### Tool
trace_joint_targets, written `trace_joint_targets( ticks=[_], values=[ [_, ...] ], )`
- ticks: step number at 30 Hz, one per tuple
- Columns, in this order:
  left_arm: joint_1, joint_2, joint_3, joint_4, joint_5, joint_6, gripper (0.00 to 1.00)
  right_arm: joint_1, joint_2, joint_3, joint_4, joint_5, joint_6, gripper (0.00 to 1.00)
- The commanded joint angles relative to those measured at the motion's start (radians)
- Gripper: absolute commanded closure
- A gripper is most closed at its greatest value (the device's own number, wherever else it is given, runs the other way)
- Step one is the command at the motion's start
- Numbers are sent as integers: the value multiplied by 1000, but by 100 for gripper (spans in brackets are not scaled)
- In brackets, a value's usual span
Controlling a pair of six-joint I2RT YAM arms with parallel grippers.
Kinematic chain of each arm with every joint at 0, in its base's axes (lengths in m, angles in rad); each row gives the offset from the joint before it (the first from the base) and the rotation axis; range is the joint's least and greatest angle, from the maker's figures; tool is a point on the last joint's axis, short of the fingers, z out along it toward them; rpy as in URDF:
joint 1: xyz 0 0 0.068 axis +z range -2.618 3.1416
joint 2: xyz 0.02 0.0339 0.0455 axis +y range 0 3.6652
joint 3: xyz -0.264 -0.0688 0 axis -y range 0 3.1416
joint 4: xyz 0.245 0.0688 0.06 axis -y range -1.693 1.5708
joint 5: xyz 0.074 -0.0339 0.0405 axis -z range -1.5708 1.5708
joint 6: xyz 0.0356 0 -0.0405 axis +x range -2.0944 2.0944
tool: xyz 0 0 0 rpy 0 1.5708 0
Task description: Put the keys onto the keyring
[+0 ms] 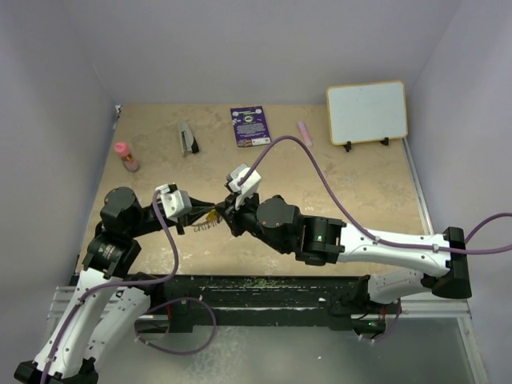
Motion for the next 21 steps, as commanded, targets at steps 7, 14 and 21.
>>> trace_joint_targets(
  ticks=[7,14,21],
  values=[
    [-8,3,17,45,17,-41,97,0,-6,55,57,51,5,100],
    [-8,11,28,44,-9,-4,97,1,-13,53,62,50,18,100],
    [-8,12,-1,56,-89,41,97,1,-15,63,57,74,15,100]
  ],
)
